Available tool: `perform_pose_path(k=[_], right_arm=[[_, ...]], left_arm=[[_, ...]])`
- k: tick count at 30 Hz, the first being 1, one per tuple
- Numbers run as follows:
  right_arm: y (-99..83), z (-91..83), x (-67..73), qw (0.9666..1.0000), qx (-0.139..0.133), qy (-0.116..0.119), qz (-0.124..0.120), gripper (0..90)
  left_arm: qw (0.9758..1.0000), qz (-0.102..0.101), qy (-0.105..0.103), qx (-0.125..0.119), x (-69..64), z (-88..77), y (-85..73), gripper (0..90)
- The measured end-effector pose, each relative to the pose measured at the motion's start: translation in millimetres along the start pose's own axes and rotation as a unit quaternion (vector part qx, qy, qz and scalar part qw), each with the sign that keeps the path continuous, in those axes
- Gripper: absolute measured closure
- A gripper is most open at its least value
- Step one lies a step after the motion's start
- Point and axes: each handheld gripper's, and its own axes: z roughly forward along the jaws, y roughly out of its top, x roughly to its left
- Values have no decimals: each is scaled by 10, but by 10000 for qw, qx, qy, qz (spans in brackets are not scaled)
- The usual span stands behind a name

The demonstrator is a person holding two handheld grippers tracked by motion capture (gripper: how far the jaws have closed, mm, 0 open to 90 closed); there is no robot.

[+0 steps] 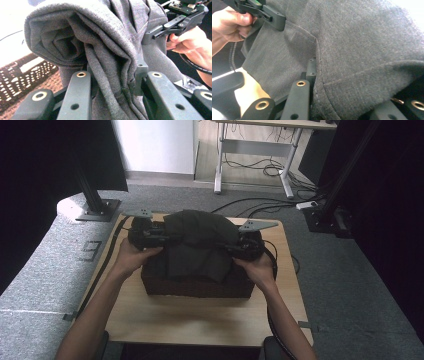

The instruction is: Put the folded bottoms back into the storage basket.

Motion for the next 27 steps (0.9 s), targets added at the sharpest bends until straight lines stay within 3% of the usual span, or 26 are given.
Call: perform_pose_path(k=[4,8,15,21,27], right_arm=[[6,175,-189,9998,73,-143,67,722],[-13,284,-277,9996,142,-213,87,723],[-145,603,-490,9985,347,-312,281,727],[-283,774,-551,9972,557,-299,392,727],[-435,1033,-509,9953,808,-170,500,731]], left_arm=[[9999,-61,94,61,156,92,14,685],[9997,-120,190,136,303,176,-3,685],[9981,-372,325,374,580,363,-146,685],[9961,-536,389,589,682,437,-317,685],[9930,-618,519,863,734,407,-467,685]])
